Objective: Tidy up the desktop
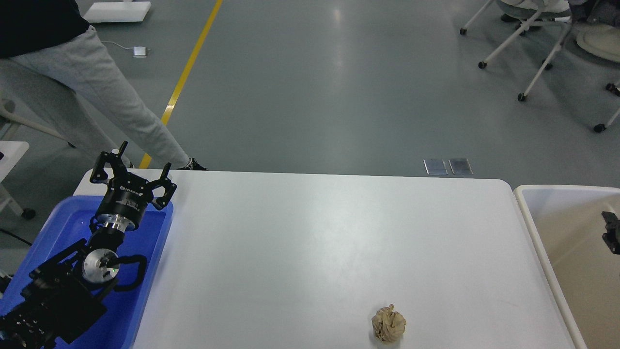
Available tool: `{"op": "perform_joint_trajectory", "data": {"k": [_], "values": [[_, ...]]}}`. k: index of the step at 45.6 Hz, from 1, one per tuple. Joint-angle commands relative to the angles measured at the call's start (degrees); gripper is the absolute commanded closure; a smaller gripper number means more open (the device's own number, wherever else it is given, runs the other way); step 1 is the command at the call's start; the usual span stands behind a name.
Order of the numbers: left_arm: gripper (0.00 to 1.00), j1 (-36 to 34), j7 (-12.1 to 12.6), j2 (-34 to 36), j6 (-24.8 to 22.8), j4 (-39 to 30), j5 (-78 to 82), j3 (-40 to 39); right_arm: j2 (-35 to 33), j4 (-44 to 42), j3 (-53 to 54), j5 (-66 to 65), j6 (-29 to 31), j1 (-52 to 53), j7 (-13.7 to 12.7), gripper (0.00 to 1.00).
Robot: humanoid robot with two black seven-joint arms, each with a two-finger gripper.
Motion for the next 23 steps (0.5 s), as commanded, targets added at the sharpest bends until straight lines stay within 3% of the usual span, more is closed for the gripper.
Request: {"op": "perform_joint_trajectory", "data": {"k": [1, 11, 23], "values": [[0.0, 0.02, 0.0, 0.0, 0.0, -0.01, 0.0, 0.0, 2.95, 17.95, 10.52, -5.6, 0.62, -6.05, 1.84, 0.01], [0.0, 0.02, 0.0, 0.0, 0.0, -0.01, 0.0, 0.0, 13.15, 20.5, 17.63, -9.31, -0.18, -7.81, 1.93, 0.01], [0.0, 0.02, 0.0, 0.0, 0.0, -0.01, 0.0, 0.0, 18.25, 21.04, 19.57, -8.52, 2.81, -8.86, 2.01, 0.01]]}}
